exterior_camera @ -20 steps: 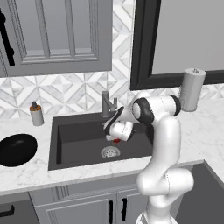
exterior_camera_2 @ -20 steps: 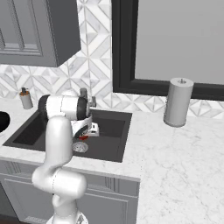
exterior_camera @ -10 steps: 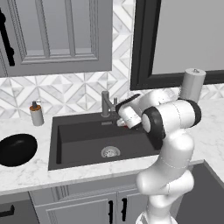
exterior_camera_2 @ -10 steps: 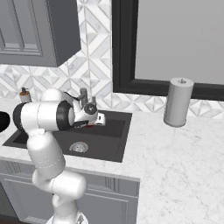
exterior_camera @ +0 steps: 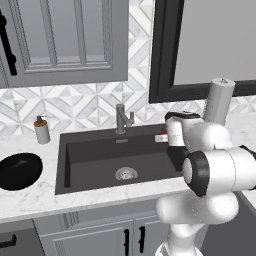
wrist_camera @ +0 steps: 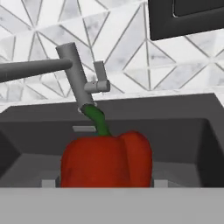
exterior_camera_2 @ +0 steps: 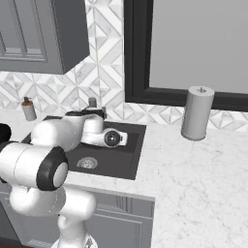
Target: Pick the bell pepper from the sink and place it in the bowl. Then pick the bowl and place it in the microwave. Then close the microwave door and press the start button.
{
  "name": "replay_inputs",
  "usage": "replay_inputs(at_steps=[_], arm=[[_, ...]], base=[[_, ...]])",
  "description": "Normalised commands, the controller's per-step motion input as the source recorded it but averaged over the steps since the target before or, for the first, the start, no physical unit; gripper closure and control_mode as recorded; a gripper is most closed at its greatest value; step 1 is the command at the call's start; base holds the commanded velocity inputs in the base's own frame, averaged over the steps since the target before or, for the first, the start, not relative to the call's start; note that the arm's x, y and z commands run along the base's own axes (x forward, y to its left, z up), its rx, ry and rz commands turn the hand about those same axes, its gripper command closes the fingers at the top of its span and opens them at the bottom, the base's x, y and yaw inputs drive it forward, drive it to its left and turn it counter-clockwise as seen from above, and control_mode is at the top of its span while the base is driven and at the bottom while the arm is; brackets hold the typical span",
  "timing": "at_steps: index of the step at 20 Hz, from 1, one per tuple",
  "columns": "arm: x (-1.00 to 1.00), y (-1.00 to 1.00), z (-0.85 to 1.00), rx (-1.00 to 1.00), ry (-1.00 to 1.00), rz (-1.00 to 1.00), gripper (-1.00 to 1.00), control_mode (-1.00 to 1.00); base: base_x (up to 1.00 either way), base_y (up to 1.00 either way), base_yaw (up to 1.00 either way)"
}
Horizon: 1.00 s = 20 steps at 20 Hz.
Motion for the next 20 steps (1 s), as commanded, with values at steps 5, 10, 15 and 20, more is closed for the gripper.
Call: replay_inputs(at_steps=[5,10,15,20], arm=[[-0.56,-0.01,1.0,0.12,-0.19,0.0,1.0,-1.0],[-0.44,0.0,1.0,0.0,-0.07,0.0,1.0,-1.0],[-0.28,0.0,1.0,0.0,-0.02,0.0,1.0,-1.0],[-0.35,0.22,1.0,0.04,0.41,0.13,1.0,-1.0]], base=[[0.0,0.0,0.0],[0.0,0.0,0.0],[0.0,0.0,0.0],[0.0,0.0,0.0]])
